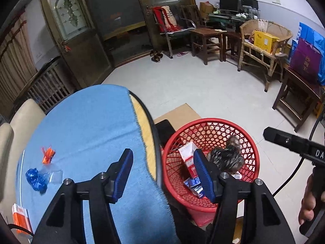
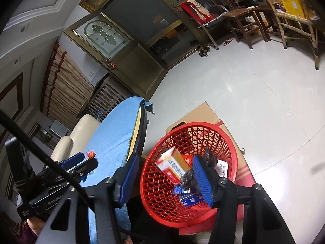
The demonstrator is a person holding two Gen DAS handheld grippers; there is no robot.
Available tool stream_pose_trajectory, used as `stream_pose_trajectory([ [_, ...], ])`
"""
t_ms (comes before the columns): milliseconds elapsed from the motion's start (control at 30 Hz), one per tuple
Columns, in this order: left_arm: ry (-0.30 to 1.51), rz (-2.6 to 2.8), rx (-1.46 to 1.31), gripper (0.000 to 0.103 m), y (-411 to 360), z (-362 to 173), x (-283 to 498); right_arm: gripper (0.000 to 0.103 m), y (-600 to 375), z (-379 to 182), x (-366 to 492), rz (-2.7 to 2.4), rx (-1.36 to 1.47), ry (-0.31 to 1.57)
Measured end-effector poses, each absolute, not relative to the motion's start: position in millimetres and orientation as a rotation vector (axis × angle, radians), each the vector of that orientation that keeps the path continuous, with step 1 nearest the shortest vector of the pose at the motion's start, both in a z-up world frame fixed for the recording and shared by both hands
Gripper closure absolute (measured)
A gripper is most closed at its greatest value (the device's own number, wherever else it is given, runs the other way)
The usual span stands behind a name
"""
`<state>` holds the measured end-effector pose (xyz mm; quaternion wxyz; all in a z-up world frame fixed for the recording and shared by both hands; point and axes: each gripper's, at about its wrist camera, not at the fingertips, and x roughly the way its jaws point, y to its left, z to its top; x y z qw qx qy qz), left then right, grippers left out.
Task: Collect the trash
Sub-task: 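Lower the black bag and medicine box into the red basket and open both grippers, then move both grippers back over the blue table toward the remaining trash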
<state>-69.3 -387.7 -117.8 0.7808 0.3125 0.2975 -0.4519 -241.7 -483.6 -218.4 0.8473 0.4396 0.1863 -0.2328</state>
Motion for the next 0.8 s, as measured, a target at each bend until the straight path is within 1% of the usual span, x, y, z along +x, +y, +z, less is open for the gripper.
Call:
stream_pose_trajectory([
  [467,0.566,-0.799,0.615,0.040,-327,-78,-44,0.044,-467,-206,-220,-0.449,0.874,0.426],
  [800,0.528,-0.714,0.561,0.040,-288,-67,-26,0.044,-447,-195,-195,-0.415,0.828,0.459],
])
